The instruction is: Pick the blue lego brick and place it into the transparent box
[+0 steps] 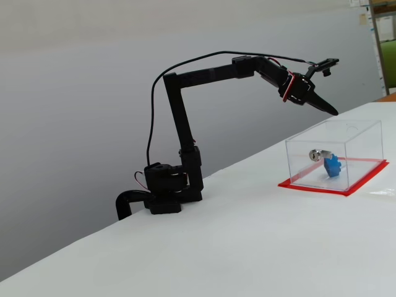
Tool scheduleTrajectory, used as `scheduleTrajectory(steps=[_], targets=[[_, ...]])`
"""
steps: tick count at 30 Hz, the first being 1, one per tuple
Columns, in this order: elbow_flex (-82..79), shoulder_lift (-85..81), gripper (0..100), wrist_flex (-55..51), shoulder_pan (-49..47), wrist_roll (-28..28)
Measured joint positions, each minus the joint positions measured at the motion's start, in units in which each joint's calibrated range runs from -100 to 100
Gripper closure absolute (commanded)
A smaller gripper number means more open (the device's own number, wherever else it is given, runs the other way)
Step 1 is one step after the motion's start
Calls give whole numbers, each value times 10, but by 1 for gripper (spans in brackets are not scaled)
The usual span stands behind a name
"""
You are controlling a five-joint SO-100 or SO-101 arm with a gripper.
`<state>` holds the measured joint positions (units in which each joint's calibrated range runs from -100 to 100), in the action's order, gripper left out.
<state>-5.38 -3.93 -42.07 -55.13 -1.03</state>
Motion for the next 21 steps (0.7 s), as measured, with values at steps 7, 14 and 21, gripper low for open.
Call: scheduleTrajectory(steps=[7, 14, 21], targets=[[0, 0, 72, 0, 2, 2], [0, 0, 72, 0, 11, 2], [0, 0, 79, 0, 27, 2]])
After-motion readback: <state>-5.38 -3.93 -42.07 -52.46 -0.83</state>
